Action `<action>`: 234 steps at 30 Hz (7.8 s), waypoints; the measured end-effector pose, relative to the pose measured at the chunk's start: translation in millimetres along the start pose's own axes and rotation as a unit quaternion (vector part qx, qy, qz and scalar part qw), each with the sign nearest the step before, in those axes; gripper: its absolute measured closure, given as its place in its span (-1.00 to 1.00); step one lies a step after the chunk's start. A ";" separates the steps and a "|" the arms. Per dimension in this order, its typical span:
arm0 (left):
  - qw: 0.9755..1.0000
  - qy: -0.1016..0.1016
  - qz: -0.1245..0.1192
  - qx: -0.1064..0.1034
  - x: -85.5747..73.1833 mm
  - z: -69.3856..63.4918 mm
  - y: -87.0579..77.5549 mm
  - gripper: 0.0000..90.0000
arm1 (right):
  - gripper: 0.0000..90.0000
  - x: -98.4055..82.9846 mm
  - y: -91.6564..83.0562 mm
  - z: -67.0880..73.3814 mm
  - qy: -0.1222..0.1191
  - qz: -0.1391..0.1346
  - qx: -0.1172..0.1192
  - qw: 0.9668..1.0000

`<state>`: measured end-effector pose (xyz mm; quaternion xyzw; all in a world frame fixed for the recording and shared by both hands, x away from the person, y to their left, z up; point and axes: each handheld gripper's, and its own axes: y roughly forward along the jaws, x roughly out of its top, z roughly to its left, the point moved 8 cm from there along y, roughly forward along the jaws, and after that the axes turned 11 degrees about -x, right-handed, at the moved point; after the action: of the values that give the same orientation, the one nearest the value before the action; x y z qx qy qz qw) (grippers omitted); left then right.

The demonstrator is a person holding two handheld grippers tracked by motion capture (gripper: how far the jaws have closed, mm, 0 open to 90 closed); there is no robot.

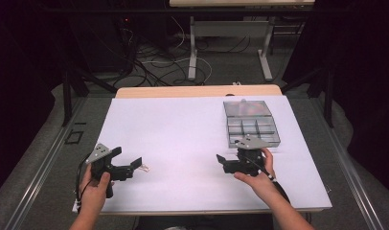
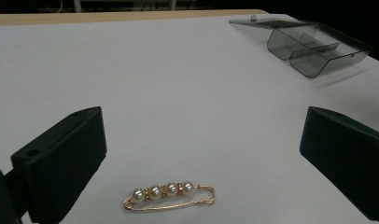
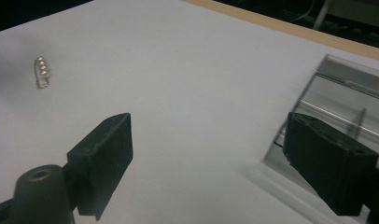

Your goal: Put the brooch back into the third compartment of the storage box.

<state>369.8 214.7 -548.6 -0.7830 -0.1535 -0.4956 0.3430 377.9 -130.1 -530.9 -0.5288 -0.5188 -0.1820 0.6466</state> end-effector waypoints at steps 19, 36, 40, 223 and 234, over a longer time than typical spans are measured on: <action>1.000 -0.005 -0.004 0.000 0.3 1.4 -2.4 -0.97 | -0.51 39.9 35.4 69.3 -0.046 -0.007 0.074 0.996; 1.000 -0.019 -0.020 0.010 2.7 7.3 -7.9 -0.94 | -0.27 56.2 67.7 126.5 -0.105 0.024 0.112 0.988; 0.999 -0.022 -0.022 0.016 3.0 10.0 -10.0 -0.94 | -0.26 55.5 75.4 133.0 -0.105 0.032 0.119 0.987; 0.989 -0.046 0.046 0.134 -18.2 44.8 -8.3 -0.99 | 0.79 46.3 116.8 -28.3 0.017 0.036 -0.007 0.999; 0.989 -0.046 0.046 0.135 -18.2 44.8 -8.8 -0.99 | 0.79 35.7 105.9 -72.8 0.035 0.042 -0.048 0.997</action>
<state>386.4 253.7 -573.6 -0.7577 -0.1989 -0.4174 0.4606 509.9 -142.8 -545.4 -0.5738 -0.4639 -0.1971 0.6455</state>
